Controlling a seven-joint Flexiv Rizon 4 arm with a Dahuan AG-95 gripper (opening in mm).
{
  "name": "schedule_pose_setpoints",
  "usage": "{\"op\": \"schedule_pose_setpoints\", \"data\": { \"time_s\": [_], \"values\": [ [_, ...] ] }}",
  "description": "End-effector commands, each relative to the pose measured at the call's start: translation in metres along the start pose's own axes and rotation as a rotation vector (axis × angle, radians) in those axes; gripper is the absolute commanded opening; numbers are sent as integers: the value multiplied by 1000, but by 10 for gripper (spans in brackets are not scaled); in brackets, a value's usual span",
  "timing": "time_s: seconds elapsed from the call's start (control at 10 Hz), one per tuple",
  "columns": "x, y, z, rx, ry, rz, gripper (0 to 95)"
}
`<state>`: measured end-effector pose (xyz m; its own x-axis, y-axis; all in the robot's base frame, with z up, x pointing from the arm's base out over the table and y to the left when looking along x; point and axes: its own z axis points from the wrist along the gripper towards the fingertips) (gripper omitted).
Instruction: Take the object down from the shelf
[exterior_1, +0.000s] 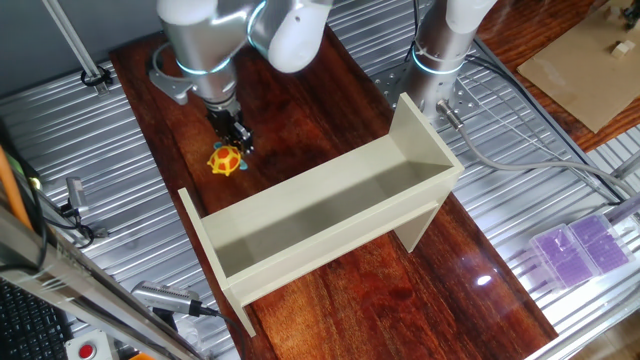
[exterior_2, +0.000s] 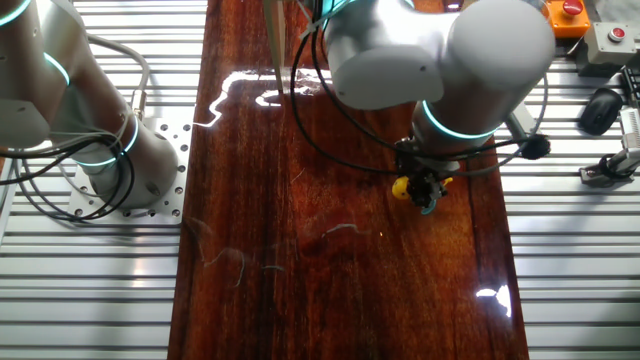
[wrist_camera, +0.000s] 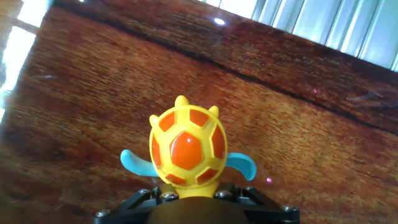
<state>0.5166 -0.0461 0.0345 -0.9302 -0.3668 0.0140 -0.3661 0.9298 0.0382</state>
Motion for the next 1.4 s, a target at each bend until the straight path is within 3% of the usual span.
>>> {"op": "schedule_pose_setpoints", "data": {
  "time_s": [0.1, 1.2, 1.3, 1.4],
  "values": [
    [1, 4, 3, -1, 3, 8, 0],
    [2, 6, 13, 1, -3, 7, 0],
    [2, 6, 13, 1, -6, 3, 190],
    [2, 6, 13, 1, -7, 1, 190]
  ]
}}
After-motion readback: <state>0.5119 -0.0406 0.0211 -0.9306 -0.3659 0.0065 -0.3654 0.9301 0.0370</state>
